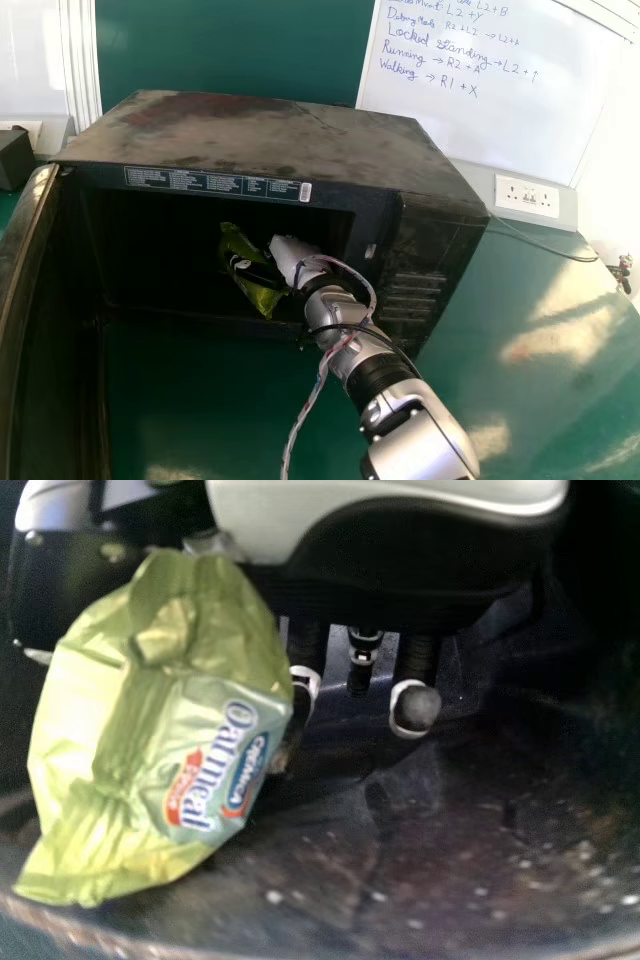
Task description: Put biscuit inside oven
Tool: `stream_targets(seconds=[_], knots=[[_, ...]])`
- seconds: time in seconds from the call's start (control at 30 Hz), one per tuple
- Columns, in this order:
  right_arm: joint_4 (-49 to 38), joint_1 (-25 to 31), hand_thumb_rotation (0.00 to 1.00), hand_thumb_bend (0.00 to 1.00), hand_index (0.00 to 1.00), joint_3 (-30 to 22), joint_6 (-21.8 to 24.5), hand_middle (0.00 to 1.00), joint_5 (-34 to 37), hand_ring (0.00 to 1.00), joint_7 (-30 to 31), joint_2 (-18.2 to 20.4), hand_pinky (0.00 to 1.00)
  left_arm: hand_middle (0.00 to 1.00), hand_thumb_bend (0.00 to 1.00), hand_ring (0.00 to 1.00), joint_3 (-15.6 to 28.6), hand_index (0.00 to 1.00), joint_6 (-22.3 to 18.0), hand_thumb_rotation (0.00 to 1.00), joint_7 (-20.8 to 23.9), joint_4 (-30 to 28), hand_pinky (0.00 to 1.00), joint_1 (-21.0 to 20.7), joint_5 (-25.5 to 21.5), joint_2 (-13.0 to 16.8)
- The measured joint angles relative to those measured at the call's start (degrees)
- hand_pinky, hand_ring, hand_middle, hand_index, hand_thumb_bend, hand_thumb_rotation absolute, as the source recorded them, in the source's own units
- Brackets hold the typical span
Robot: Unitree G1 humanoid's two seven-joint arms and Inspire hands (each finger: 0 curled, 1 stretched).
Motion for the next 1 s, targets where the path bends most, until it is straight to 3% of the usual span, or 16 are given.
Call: stream_targets(seconds=[0.23, 0.33, 0.37, 0.43, 0.57, 0.6, 0.67, 0.73, 0.77, 0.87, 1.0], knots=[[0.0, 0.4, 0.00, 0.59, 0.14, 0.5, -0.1, 0.10, -0.5, 0.05, -0.8, 0.0, 0.02, 0.88, 0.66, 0.84, 0.0, 0.86, -0.8, 0.67, 0.1, 0.3, 0.69, 0.4, 0.0, 0.0], [0.0, 0.7, 0.00, 0.63, 0.23, 0.5, -0.3, 0.15, -0.5, 0.10, -1.6, 0.0, 0.07, 0.85, 0.67, 0.79, 0.0, 0.85, -1.9, 0.63, 0.1, 0.9, 0.63, 0.4, -0.8, -0.1], [0.0, 0.8, 0.01, 0.57, 0.35, 0.4, -0.4, 0.19, -0.5, 0.13, -1.7, 0.0, 0.10, 0.84, 0.67, 0.79, -0.1, 0.85, -2.4, 0.62, 0.0, 1.2, 0.63, 0.4, -1.3, -0.1], [0.1, 0.9, 0.00, 0.53, 0.46, 0.2, -0.6, 0.35, -0.3, 0.19, -1.8, 0.0, 0.15, 0.84, 0.67, 0.79, -0.2, 0.85, -3.2, 0.62, -0.5, 1.4, 0.64, 0.6, -2.9, -0.1], [0.1, 1.0, 0.03, 0.52, 0.49, 0.1, -1.0, 0.56, -0.3, 0.48, -1.9, -0.1, 0.35, 0.80, 0.67, 0.76, -0.8, 0.84, -3.2, 0.61, -0.9, 1.5, 0.61, 1.2, -3.7, -0.1], [0.1, 1.0, 0.09, 0.69, 0.57, 0.1, -1.2, 0.62, -0.3, 0.52, -2.0, -0.1, 0.38, 0.78, 0.67, 0.74, -1.1, 0.83, -2.6, 0.61, -0.8, 1.3, 0.60, 1.5, -3.4, -0.2], [0.1, 1.1, 0.17, 0.83, 0.66, 0.1, -1.3, 0.70, -0.3, 0.58, -2.4, -0.1, 0.44, 0.78, 0.66, 0.75, -1.8, 0.83, -1.5, 0.62, -0.6, 0.7, 0.61, 2.1, -2.5, -0.2], [0.1, 1.1, 0.21, 0.86, 0.71, 0.2, -1.3, 0.74, -0.4, 0.64, -2.5, -0.1, 0.55, 0.80, 0.66, 0.76, -2.1, 0.83, -0.7, 0.63, -0.4, 0.5, 0.63, 2.5, -2.0, -0.3], [0.1, 1.1, 0.25, 0.88, 0.73, 0.2, -1.3, 0.78, -0.4, 0.68, -2.5, -0.1, 0.61, 0.77, 0.66, 0.73, -2.3, 0.83, -0.3, 0.66, -0.3, 0.3, 0.60, 2.6, -1.7, -0.3], [0.1, 1.1, 0.29, 0.90, 0.75, 0.4, -1.3, 0.80, -0.5, 0.73, -2.4, -0.2, 0.64, 0.79, 0.66, 0.74, -2.6, 0.84, 1.1, 0.69, -0.1, -0.7, 0.60, 2.8, -0.9, -0.3], [0.0, 1.2, 0.30, 0.88, 0.74, 0.3, -1.3, 0.80, -0.4, 0.74, -2.4, -0.1, 0.65, 0.79, 0.66, 0.76, -2.8, 0.85, 1.7, 0.66, 0.0, -1.0, 0.62, 3.0, -0.3, -0.3]])
